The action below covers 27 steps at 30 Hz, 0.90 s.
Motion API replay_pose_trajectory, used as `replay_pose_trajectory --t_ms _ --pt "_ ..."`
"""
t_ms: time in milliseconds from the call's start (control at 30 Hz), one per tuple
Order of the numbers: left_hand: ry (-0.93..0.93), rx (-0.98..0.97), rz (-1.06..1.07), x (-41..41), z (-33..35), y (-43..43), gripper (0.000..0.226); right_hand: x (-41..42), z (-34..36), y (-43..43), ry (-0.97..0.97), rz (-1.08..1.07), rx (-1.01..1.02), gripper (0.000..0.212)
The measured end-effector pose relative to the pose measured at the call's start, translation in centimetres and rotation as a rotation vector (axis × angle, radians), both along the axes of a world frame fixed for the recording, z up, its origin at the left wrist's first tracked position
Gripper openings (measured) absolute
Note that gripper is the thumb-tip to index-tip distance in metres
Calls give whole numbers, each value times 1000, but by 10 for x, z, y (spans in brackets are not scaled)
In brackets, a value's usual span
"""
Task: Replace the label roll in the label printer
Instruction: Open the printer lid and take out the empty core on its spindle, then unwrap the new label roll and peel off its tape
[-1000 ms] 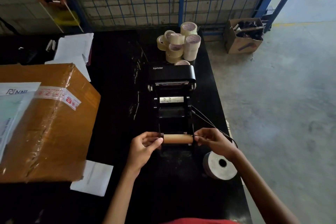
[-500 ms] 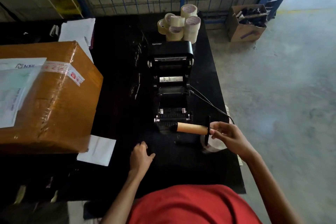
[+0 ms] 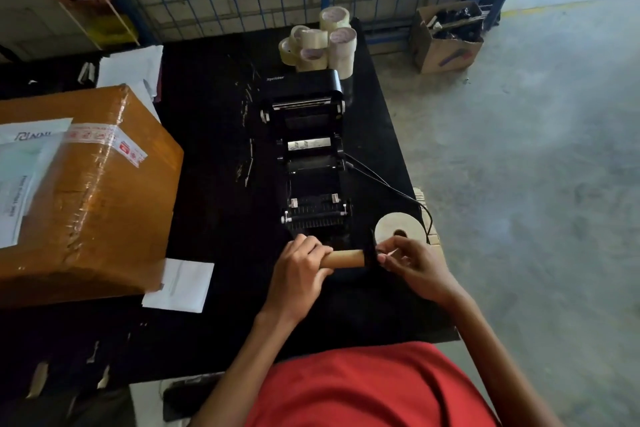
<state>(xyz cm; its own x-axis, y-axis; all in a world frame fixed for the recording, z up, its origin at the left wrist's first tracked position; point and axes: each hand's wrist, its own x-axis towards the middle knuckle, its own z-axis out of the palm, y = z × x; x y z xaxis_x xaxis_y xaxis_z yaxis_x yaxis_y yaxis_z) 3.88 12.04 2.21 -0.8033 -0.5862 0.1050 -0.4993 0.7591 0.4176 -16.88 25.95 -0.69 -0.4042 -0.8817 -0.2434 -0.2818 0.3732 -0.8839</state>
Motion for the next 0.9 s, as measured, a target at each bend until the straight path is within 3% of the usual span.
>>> replay_pose_trajectory --t_ms 300,567,700,800,900 --pt "-235 157 144 62 -51 -14 34 11 -17 63 120 -120 117 3" --pt "-289 216 150 21 -88 -14 31 32 -80 64 119 -197 376 14" --pt "-309 200 172 14 -98 -17 43 31 -86 64 115 -283 418 21" --pt "-251 173 163 13 -99 -17 49 28 -77 68 262 -390 335 29" --pt "-91 281 186 -5 -90 -12 36 20 -57 61 535 -462 146 44"
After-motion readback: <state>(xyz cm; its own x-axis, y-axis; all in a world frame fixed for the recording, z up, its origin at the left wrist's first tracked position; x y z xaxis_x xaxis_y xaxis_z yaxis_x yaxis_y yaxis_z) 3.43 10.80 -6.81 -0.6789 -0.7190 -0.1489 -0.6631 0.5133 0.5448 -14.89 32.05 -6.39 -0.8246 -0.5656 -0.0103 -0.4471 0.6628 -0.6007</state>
